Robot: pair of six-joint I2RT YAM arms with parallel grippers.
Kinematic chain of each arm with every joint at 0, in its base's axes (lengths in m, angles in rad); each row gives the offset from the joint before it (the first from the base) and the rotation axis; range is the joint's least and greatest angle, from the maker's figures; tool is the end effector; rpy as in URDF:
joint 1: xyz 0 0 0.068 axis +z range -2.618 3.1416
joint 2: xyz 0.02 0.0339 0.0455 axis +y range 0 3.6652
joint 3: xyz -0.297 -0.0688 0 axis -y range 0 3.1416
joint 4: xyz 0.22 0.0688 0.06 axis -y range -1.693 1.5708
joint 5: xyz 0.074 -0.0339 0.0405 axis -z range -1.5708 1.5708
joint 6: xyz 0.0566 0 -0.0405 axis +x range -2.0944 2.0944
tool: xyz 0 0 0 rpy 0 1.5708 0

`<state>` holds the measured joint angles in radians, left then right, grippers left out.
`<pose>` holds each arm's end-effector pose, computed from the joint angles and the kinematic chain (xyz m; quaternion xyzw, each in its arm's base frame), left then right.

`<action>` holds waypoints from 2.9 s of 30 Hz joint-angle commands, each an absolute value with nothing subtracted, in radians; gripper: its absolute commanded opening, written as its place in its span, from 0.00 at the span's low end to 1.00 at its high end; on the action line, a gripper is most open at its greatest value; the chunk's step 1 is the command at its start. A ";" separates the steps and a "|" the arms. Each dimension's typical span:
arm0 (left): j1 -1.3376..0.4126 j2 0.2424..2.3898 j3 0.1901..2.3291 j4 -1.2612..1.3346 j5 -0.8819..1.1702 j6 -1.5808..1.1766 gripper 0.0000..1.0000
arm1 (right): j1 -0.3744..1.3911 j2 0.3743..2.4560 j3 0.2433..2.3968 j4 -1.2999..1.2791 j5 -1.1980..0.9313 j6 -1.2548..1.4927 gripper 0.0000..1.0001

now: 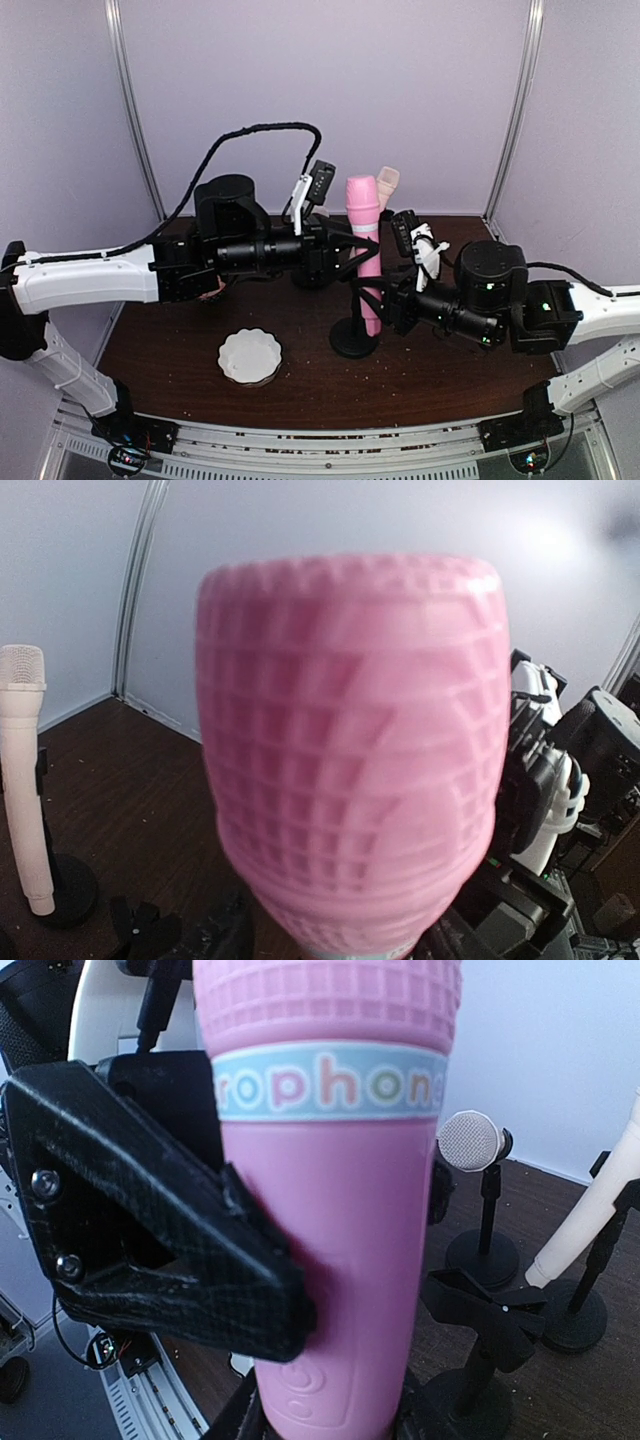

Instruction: Attach the microphones to the stand

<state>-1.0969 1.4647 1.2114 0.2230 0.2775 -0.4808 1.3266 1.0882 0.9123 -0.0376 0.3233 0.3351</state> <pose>0.1436 -0.3140 0.4079 0.3073 0.6482 -0.5593 0.4155 0.0740 0.2228 0.3701 -0.2766 0.7238 0.3731 0.5103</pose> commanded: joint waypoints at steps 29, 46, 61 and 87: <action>-1.098 1.357 1.112 -0.183 0.623 -0.064 0.12 | 1.321 0.841 0.748 -0.062 -0.043 0.183 0.86; -1.121 1.347 1.099 -0.377 0.667 0.063 0.09 | 1.321 1.081 0.892 -0.015 -0.224 0.127 0.68; -1.123 1.358 1.091 -0.377 0.692 0.081 0.08 | 1.321 1.155 0.898 0.065 -0.229 0.166 0.62; -1.126 1.285 0.934 -0.112 0.491 0.030 0.55 | 1.272 0.872 0.784 0.112 -0.032 0.175 0.28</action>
